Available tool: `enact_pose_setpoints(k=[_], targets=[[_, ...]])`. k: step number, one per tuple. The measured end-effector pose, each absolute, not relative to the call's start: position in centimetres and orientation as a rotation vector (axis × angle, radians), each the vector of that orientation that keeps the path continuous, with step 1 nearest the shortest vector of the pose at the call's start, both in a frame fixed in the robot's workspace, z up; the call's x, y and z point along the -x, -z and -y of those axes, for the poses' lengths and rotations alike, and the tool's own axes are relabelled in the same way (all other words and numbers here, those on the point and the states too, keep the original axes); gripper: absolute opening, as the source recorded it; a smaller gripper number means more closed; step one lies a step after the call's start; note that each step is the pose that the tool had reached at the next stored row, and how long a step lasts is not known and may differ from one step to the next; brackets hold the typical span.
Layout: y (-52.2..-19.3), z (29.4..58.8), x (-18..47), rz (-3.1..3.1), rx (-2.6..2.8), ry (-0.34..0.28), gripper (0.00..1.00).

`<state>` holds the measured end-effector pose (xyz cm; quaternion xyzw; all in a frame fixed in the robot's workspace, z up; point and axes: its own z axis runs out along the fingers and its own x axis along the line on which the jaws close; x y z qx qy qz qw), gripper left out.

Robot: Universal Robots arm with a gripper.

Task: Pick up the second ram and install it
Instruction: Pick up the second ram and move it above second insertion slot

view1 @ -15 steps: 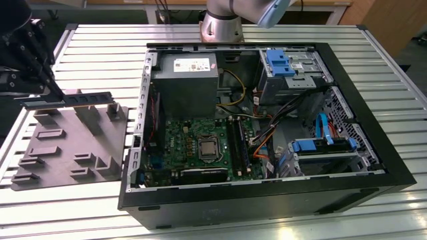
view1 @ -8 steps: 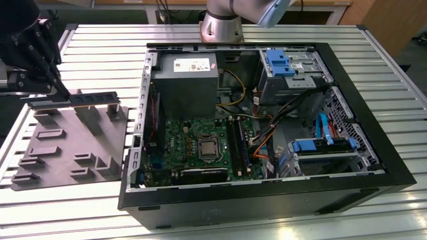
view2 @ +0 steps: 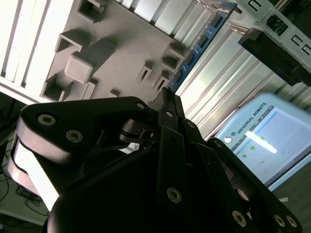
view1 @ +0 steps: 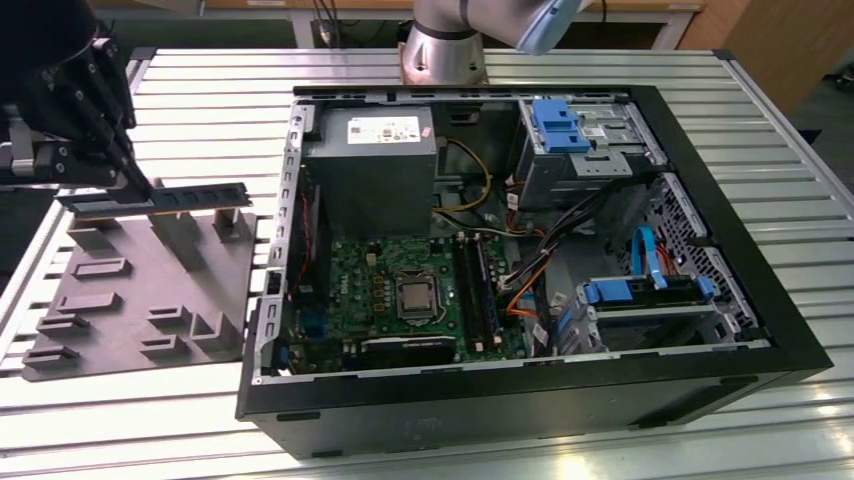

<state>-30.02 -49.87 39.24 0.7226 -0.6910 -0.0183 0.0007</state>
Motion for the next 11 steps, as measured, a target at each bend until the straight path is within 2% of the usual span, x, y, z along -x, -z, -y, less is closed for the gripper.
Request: enact_pose_setpoints(k=[11], targets=[[-39.2, 49.8, 28.8, 2.170, -2.269, 0.057, 0.11]])
